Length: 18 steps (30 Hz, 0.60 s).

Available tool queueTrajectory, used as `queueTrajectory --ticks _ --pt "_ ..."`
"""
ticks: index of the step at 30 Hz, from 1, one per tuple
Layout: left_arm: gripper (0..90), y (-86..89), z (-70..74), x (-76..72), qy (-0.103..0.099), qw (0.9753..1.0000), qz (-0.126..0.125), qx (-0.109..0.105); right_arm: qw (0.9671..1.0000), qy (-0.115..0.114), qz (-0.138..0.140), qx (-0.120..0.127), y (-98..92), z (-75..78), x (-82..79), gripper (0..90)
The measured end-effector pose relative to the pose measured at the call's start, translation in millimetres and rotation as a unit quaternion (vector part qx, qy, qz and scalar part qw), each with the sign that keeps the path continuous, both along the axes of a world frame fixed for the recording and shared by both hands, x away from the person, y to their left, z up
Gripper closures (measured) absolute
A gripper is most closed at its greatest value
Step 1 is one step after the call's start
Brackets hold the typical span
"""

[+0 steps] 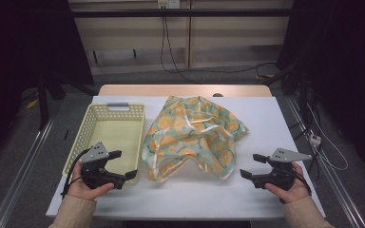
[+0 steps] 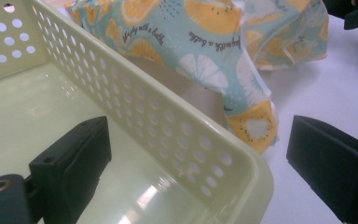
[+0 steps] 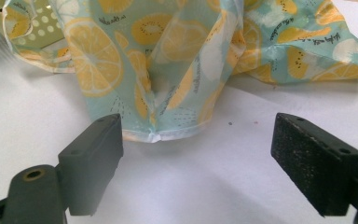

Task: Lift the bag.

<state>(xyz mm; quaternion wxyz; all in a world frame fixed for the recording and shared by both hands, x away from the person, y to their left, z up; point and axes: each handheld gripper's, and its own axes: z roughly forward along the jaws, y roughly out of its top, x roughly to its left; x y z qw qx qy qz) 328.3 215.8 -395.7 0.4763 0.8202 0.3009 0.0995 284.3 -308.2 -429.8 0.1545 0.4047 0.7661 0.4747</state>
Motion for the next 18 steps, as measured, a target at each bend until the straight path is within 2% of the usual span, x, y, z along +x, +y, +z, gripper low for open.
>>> queueTrajectory --ticks 18 --pt "6.2 2.9 -4.4 -0.9 0.002 1.0 0.006 0.005 1.0 0.0 0.005 -0.007 3.6 -2.2 1.6 16.8"
